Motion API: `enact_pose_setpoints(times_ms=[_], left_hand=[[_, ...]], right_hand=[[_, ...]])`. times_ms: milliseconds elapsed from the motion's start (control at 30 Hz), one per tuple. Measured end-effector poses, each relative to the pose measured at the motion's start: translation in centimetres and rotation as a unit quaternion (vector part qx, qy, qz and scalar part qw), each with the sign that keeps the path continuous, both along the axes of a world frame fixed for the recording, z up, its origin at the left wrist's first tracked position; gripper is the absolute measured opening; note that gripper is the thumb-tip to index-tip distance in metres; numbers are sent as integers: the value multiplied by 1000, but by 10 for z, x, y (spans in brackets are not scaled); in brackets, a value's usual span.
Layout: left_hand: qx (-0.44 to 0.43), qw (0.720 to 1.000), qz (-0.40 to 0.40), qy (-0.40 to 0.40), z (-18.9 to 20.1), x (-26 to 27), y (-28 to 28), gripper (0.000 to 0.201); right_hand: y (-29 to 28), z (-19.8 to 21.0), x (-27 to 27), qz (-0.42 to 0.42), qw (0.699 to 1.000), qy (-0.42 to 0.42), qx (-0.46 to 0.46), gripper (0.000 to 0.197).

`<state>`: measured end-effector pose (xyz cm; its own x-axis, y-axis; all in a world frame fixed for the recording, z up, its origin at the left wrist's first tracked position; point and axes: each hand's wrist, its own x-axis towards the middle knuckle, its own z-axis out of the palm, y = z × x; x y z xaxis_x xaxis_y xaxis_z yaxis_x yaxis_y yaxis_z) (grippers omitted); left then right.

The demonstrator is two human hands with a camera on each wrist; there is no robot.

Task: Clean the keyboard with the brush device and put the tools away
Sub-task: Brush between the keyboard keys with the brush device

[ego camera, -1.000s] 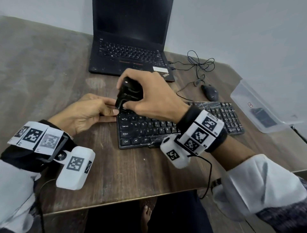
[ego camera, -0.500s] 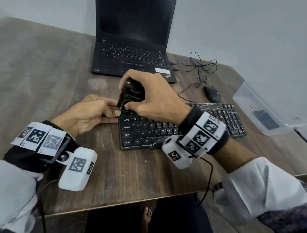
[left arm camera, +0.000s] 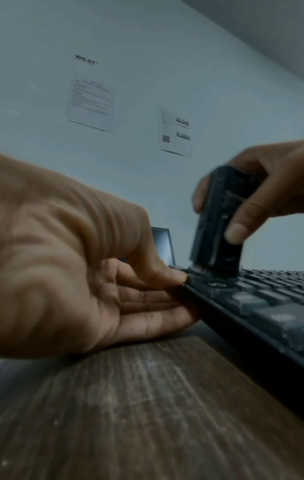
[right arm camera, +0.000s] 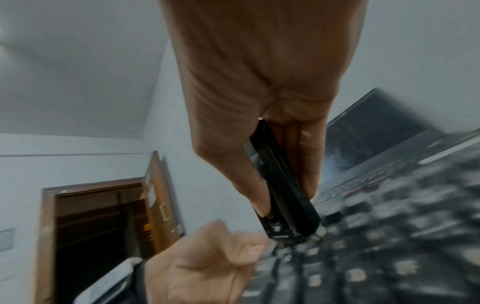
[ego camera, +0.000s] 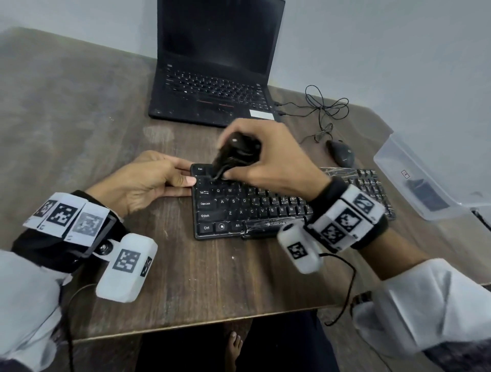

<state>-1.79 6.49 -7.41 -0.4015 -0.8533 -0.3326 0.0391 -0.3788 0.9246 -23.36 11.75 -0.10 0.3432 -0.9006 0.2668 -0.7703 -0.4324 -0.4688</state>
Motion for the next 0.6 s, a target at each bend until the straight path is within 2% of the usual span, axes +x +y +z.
enact_pose_setpoints(times_ms=[67,133,267,433,600], left_hand=[[-2,1000,9,-1,-1,1,0,38],[0,1000,14,5,-1,1,0,39],[-3,1000,-3,8,-2,1,-1,33],[-2,1000,3,8,-3,0,-2,32],[-3,1000,-2,4,-5,0,-3,32]], right_hand=[[-8,-1,27,45,999,16,-4,34],[-12,3,30,52,998,32,-1,33],[-7,16,-16,3,999,38,28,38],[4,23,-84,-114,991,52,41,44],[2,12,-88,-130,990,-9,56,43]])
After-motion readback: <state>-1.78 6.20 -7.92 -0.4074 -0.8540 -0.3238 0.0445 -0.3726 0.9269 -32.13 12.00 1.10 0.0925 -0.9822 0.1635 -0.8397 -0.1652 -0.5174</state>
